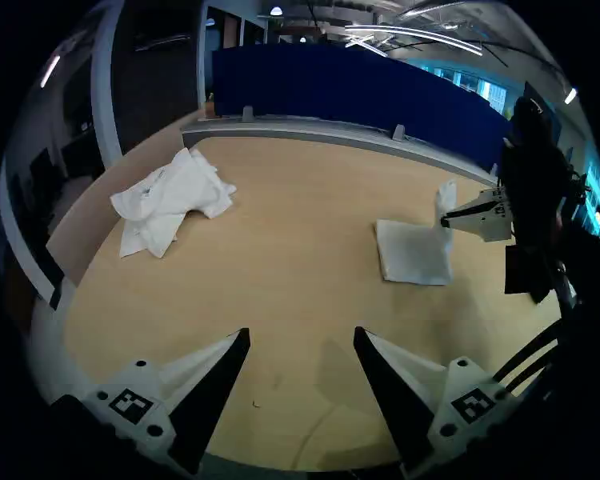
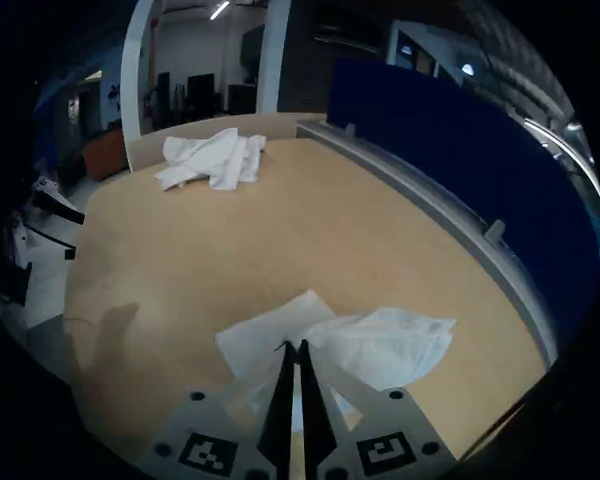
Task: Fold towel
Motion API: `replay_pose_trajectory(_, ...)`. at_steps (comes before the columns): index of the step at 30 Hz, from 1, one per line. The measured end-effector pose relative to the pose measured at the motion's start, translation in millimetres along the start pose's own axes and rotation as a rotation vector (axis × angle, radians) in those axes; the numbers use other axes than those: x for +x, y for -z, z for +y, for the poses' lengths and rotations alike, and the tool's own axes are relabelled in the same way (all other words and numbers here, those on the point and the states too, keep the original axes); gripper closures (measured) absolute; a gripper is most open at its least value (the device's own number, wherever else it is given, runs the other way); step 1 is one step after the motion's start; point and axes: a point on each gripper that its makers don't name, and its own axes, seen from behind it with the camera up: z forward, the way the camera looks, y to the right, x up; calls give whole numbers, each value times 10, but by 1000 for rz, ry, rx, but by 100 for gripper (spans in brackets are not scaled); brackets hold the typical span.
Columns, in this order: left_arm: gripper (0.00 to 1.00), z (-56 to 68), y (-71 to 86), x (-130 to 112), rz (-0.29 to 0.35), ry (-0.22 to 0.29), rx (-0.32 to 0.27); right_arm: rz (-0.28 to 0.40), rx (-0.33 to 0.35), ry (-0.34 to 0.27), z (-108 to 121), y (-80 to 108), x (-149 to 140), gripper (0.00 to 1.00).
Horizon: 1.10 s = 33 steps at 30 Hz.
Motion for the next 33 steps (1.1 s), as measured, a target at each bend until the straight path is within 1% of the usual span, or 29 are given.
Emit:
replay_pose_trajectory(3,4,-39,20,-40,-4,7,12,-1,23,0,-171,-216,-21,95)
replay_pose_trajectory(6,4,-59,42,-90,-11,16,18,-18,43,-16,-329,-453,-139,95)
replay_pose_trajectory(9,4,-80,56,-135,-16,20,24,-48,84,-42,-489,-617,-294,95)
replay_pose_trajectory(12,4,-106,64,-165,-20,19,31,-65,96,-53,-539,-670,-383,95)
replay_pose_trajectory(15,4,-128,62,-179,-22,19,33,-63,100,-54,-536,-658,-387,95)
replay_pose_trajectory(19,4,-147,52,-173,-23,21,34,-45,92,-56,-493,-627,-334,89)
replay_pose_trajectory(22,4,-161,53,-161,-23,18,35,-28,84,-57,-468,-586,-298,79)
replay_pose_trajectory(23,4,-166,56,-156,-22,17,36,-24,83,-57,-462,-570,-293,72)
replay_pose_trajectory(26,4,-173,68,-141,-22,14,38,-14,72,-58,-431,-514,-298,29)
replay_pose_trajectory(27,4,-174,72,-136,-22,13,38,-11,68,-58,-419,-496,-303,20)
replay_pose_trajectory(29,4,-175,76,-133,-22,14,38,-10,53,-64,-382,-461,-327,15)
replay_pose_trajectory(33,4,-174,75,-132,-21,15,38,-6,21,-78,-302,-382,-382,11)
